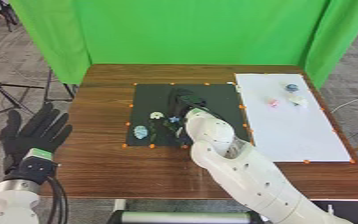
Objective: Arrange flowers
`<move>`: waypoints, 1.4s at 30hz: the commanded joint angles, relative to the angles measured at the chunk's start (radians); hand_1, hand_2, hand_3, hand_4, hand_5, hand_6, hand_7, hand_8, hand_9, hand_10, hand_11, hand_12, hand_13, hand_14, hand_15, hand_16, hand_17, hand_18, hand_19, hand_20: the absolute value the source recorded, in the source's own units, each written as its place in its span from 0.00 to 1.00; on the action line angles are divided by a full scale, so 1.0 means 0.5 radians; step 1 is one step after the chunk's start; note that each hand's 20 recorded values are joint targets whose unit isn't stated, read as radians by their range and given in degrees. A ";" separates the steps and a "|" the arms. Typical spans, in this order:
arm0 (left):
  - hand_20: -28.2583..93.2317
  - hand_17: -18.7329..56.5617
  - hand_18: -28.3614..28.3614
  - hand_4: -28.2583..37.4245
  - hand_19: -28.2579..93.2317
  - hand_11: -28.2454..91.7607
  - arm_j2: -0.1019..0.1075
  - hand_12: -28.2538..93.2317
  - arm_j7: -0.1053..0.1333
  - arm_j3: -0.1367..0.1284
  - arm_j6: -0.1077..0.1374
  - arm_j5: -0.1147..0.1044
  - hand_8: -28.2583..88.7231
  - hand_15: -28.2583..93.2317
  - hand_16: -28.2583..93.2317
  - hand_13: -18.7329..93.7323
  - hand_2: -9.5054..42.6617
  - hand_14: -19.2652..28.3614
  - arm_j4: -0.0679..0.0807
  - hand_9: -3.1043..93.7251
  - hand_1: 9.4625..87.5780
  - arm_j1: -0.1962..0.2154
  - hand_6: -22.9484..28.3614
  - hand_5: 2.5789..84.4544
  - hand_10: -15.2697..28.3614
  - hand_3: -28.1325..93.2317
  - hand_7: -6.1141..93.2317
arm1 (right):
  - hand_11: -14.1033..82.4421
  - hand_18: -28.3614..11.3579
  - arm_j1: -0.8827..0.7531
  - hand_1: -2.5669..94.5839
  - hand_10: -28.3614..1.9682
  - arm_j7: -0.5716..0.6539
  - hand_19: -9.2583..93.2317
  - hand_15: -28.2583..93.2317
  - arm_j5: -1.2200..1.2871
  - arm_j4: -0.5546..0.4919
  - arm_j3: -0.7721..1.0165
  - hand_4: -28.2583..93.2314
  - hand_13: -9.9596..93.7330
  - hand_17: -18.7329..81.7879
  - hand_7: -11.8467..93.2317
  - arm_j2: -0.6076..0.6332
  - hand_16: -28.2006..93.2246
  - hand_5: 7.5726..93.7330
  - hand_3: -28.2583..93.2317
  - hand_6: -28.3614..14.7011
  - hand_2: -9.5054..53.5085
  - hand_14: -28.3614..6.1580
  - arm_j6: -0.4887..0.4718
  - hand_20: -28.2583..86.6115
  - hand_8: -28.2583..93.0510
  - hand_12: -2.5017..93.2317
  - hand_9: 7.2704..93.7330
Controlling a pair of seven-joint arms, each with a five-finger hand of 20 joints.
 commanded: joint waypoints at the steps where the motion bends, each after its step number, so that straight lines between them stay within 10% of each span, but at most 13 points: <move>1: 0.31 0.17 0.71 0.00 0.47 0.43 -0.006 0.30 -0.017 0.003 0.030 -0.002 0.17 0.53 0.16 0.34 0.44 0.69 -0.006 0.35 0.18 0.011 0.59 0.45 0.67 0.80 0.20 | 0.36 0.10 0.001 0.53 0.47 -0.003 0.91 0.72 -0.001 -0.055 -0.005 0.00 0.78 0.54 0.33 0.008 0.54 0.63 0.87 0.59 0.00 0.59 0.040 0.55 0.12 0.21 0.74; 29: 0.30 0.17 0.71 0.00 0.47 0.43 -0.029 0.30 0.112 -0.108 0.001 -0.020 0.16 0.53 0.16 0.34 0.44 0.69 -0.050 0.34 0.19 0.148 0.59 0.45 0.66 0.80 0.21 | 0.25 0.09 0.068 0.44 0.37 0.196 0.92 0.75 -0.049 0.080 0.489 0.04 0.74 0.53 0.27 0.683 0.44 0.53 0.87 0.52 0.00 0.50 0.043 0.53 0.14 0.16 0.49; 42: 0.31 0.17 0.72 0.00 0.47 0.42 -0.015 0.30 0.135 -0.061 -0.051 -0.020 0.17 0.53 0.16 0.34 0.43 0.69 -0.037 0.34 0.19 0.137 0.58 0.45 0.66 0.80 0.20 | 0.24 0.09 -0.033 0.43 0.36 0.285 0.91 0.75 0.113 0.088 0.621 0.03 0.72 0.52 0.26 0.933 0.43 0.49 0.87 0.51 0.00 0.48 -0.071 0.53 0.14 0.15 0.46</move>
